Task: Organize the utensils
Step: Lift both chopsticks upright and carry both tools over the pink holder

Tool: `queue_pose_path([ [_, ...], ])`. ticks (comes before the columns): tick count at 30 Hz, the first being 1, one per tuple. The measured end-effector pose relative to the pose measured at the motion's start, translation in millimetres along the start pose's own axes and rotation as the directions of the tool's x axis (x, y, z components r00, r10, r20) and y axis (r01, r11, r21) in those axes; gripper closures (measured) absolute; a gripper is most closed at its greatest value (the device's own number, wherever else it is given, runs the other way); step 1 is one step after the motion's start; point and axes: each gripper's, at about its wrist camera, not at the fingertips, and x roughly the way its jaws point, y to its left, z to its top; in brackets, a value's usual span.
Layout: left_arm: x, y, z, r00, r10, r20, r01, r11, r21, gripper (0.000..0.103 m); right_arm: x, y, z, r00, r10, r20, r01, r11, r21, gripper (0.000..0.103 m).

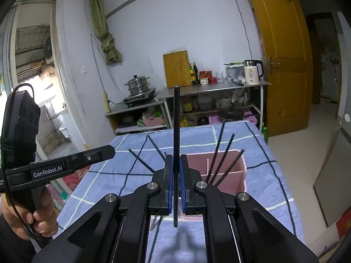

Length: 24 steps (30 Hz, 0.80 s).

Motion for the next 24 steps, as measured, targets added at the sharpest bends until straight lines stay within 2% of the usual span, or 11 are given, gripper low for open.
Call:
queue_pose_path([
  [3, 3.0, 0.2, -10.8, 1.000, 0.021, 0.004, -0.021, 1.000, 0.023, 0.103, 2.1, -4.5, -3.1, 1.000, 0.002, -0.005, -0.002, 1.000, 0.007, 0.098],
  [4, 4.3, 1.9, -15.2, 1.000, 0.006, 0.002, -0.006, 1.000, 0.024, 0.103, 3.0, -5.7, -4.7, 1.000, 0.004, -0.007, -0.004, 1.000, 0.009, 0.098],
  [8, 22.3, 2.6, -30.1, 0.998, 0.036, -0.048, -0.033, 0.998, 0.062, 0.100, 8.2, -11.7, -9.4, 1.000, 0.011, -0.019, -0.010, 1.000, 0.023, 0.098],
  [9, 27.8, 2.8, -34.0, 0.997, 0.052, -0.062, -0.047, 0.996, 0.076, 0.094, 7.7, -12.2, -12.0, 1.000, 0.011, -0.020, -0.011, 1.000, 0.024, 0.098],
  [10, 32.9, 2.3, -36.4, 0.996, 0.053, -0.073, -0.047, 0.995, 0.088, 0.082, 8.3, -13.2, -12.8, 1.000, 0.011, -0.022, -0.010, 1.000, 0.027, 0.098],
  [12, 45.2, 4.1, -41.9, 0.993, 0.046, -0.110, -0.036, 0.995, 0.090, 0.069, 10.1, -16.5, -12.8, 1.000, 0.011, -0.024, -0.010, 0.999, 0.033, 0.098],
  [13, 51.1, 4.4, -44.6, 0.991, 0.050, -0.123, -0.038, 0.995, 0.096, 0.067, 10.5, -17.6, -13.6, 1.000, 0.011, -0.025, -0.010, 0.999, 0.036, 0.098],
  [20, 93.1, 5.5, -61.9, 0.970, 0.090, -0.226, -0.058, 0.988, 0.143, 0.066, 14.8, -23.8, -15.6, 0.999, 0.012, -0.037, -0.010, 0.999, 0.044, 0.098],
  [24, 109.3, 4.8, -68.0, 0.961, 0.105, -0.254, -0.066, 0.985, 0.157, 0.067, 18.9, -26.6, -16.4, 0.999, 0.016, -0.042, -0.014, 0.999, 0.047, 0.098],
])
